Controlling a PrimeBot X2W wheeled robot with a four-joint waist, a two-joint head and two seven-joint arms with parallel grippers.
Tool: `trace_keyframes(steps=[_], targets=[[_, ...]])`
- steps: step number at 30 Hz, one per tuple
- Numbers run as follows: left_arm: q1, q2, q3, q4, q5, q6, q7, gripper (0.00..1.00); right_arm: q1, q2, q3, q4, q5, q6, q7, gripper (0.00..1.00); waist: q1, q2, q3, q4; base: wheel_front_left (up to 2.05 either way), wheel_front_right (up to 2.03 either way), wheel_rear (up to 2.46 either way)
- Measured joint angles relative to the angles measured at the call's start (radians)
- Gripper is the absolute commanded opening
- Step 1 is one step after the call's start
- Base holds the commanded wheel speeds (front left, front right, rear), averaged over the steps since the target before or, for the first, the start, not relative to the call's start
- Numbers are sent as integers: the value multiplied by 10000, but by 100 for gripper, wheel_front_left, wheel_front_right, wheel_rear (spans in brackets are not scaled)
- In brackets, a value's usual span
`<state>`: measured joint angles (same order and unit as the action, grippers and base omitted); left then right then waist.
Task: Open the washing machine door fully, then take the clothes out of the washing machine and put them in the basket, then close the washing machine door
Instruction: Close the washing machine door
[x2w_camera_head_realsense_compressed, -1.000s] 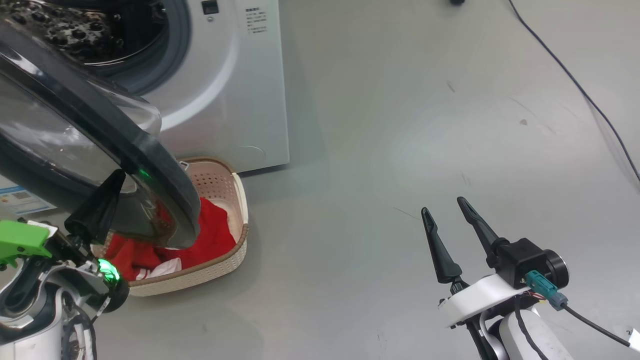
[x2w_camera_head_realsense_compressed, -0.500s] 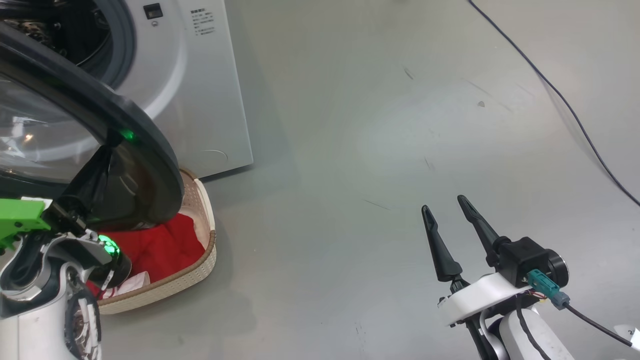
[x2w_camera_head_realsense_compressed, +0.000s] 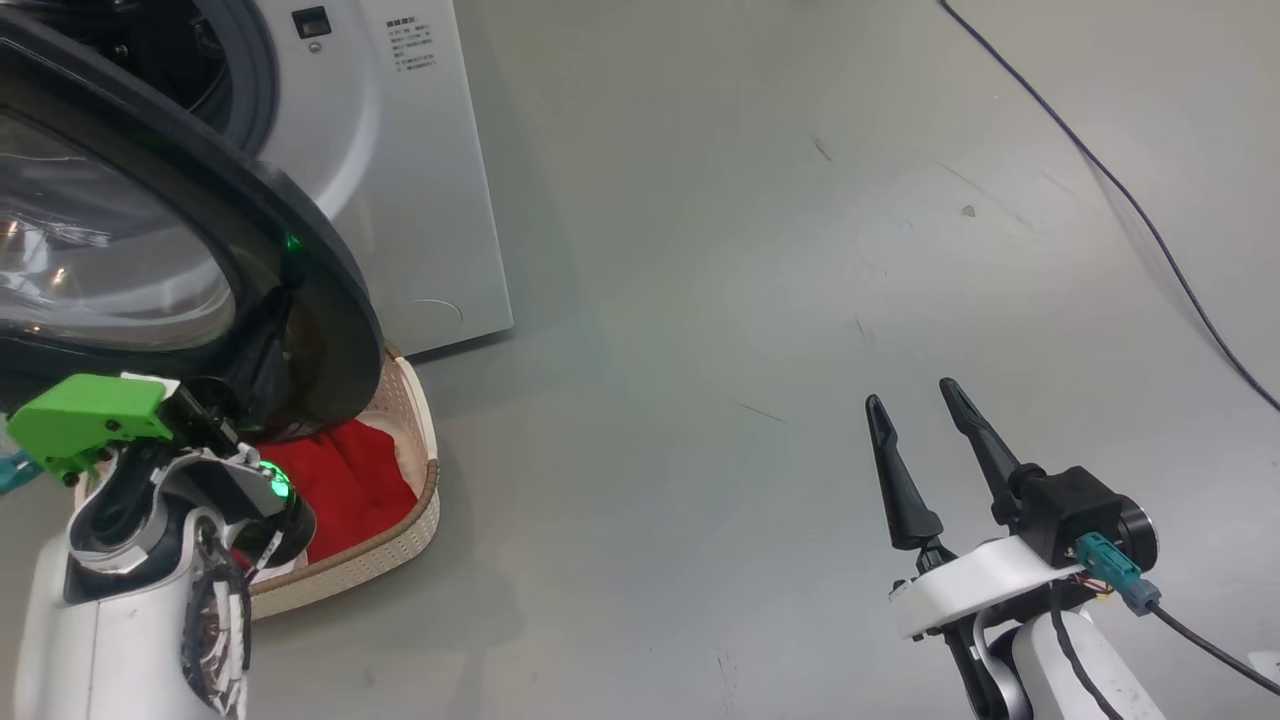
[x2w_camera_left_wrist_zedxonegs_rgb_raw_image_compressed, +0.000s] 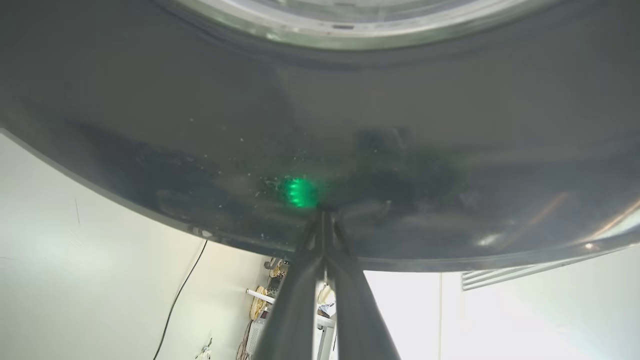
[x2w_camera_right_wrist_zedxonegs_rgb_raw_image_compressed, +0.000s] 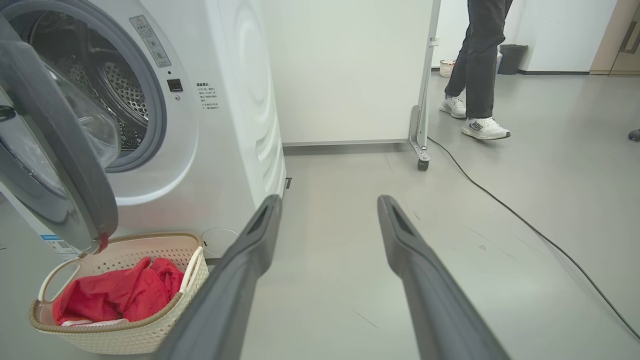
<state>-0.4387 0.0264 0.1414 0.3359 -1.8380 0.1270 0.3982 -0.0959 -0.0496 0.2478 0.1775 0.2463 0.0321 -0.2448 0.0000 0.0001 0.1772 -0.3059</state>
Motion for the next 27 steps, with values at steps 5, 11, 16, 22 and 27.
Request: trace_keyframes(steps=[5, 11, 16, 22, 27], targets=[[56, -4, -604, 86, 226, -6, 209, 0, 10, 2, -71, -54, 0, 2, 0, 100, 0, 0, -107, 291, 0, 0, 0], [688, 61, -1674, 125, 1450, -376, 512, 0, 21, 2, -176, -98, 0, 8, 0, 100, 0, 0, -280, 753, 0, 0, 0], [1212, 362, -2159, 117, 2224, -819, 516, 0, 43, -10, -301, -104, 0, 17, 0, 100, 0, -1, -490, 1194, 0, 0, 0], [1708, 918, -2790, 31, 3948, -1522, -169, 0, 244, -75, -391, -100, -2, 98, 0, 100, 0, 0, -772, 1787, 0, 0, 0], [2025, 1262, -3085, -284, 5106, -2142, -920, 0, 362, -73, -414, -102, -2, 107, 0, 100, 0, 0, -1021, 2286, 0, 0, 0]])
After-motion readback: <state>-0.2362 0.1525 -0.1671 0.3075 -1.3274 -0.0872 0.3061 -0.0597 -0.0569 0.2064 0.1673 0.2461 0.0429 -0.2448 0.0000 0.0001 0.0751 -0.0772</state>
